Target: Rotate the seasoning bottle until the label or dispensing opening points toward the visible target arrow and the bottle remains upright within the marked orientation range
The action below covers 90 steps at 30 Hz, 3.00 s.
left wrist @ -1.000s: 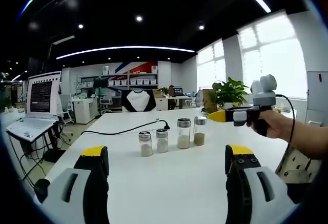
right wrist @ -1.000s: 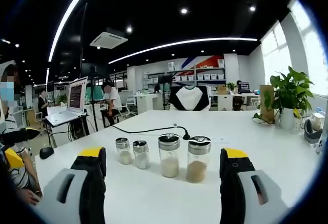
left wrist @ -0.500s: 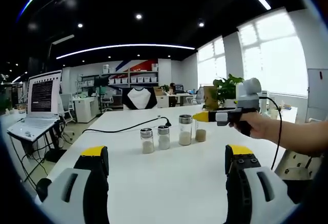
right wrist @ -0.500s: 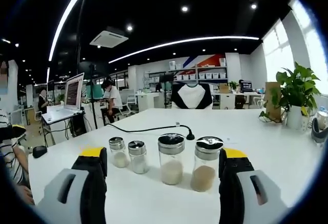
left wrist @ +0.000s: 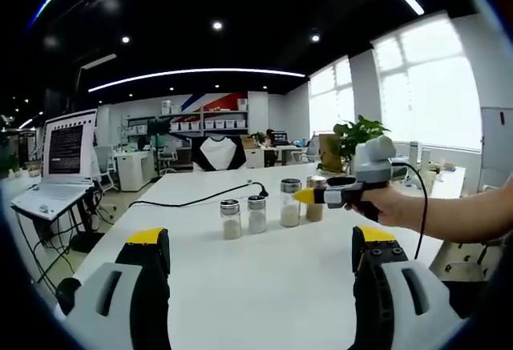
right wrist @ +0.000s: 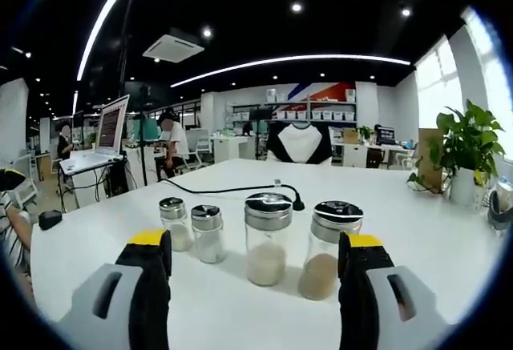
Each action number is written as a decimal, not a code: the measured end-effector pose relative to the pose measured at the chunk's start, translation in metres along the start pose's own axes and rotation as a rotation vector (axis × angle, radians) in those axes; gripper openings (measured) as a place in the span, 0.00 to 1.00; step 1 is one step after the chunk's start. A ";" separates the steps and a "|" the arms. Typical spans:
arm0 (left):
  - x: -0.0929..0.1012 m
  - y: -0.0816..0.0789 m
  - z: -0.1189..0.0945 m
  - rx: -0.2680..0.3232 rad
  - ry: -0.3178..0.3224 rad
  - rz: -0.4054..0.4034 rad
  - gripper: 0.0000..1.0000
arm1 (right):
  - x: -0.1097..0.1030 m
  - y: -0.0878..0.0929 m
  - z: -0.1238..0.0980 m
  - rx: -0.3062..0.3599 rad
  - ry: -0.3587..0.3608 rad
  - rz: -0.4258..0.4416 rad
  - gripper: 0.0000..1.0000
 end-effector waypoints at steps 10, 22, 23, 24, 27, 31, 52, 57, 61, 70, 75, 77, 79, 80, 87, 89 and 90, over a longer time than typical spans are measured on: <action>-0.004 0.001 -0.001 -0.004 -0.013 0.012 1.00 | -0.006 0.018 0.015 -0.023 -0.028 0.040 0.78; -0.005 0.008 0.000 -0.021 -0.025 0.053 1.00 | 0.001 0.016 0.040 -0.048 -0.019 0.039 0.72; -0.006 0.008 0.000 -0.021 -0.025 0.051 1.00 | 0.001 0.016 0.043 -0.050 -0.020 0.036 0.72; -0.006 0.008 0.000 -0.020 -0.026 0.049 1.00 | 0.002 0.016 0.045 -0.056 -0.018 0.029 0.71; -0.005 0.007 0.001 -0.014 -0.010 -0.001 1.00 | 0.004 0.021 0.048 -0.098 0.010 -0.013 0.67; -0.006 0.007 0.001 -0.014 -0.017 0.011 1.00 | 0.007 0.024 0.058 -0.112 0.010 -0.002 0.64; -0.008 0.005 -0.002 -0.009 -0.023 0.026 1.00 | 0.030 0.026 0.086 -0.178 0.098 -0.015 0.50; -0.010 0.005 -0.002 -0.011 -0.027 0.027 0.99 | 0.035 0.030 0.088 -0.203 0.117 -0.028 0.44; -0.010 0.004 -0.003 -0.007 -0.028 0.029 0.99 | 0.036 0.032 0.089 -0.210 0.117 -0.028 0.44; -0.011 0.005 -0.003 -0.010 -0.031 0.029 0.99 | 0.037 0.036 0.091 -0.218 0.115 -0.032 0.43; -0.011 0.005 -0.002 -0.011 -0.032 0.029 0.99 | 0.037 0.036 0.091 -0.213 0.112 -0.023 0.42; -0.011 0.004 -0.002 -0.009 -0.033 0.031 0.99 | 0.037 0.036 0.091 -0.210 0.114 -0.021 0.42; -0.012 0.004 -0.002 -0.009 -0.035 0.030 0.99 | 0.037 0.036 0.091 -0.210 0.120 -0.017 0.42; -0.012 0.004 -0.002 -0.008 -0.036 0.030 0.99 | 0.037 0.036 0.091 -0.212 0.122 -0.014 0.42; -0.013 0.004 -0.003 -0.012 -0.040 0.023 0.99 | 0.037 0.036 0.090 -0.201 0.138 -0.007 0.41; -0.014 0.003 -0.004 -0.011 -0.043 0.024 0.99 | 0.037 0.036 0.090 -0.203 0.140 -0.006 0.41; -0.014 0.003 -0.004 -0.009 -0.044 0.024 0.99 | 0.037 0.036 0.091 -0.203 0.138 -0.006 0.41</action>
Point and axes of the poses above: the point that each gripper's makers call its tool centre point, and the gripper's own axes: z roughly forward along the fingers, x roughly to its right, y roughly out of its underside, the point moved 1 cm from there along -z, roughly backward along the fingers, and after that the axes turned 10 degrees about -y, right-handed, at the moved point
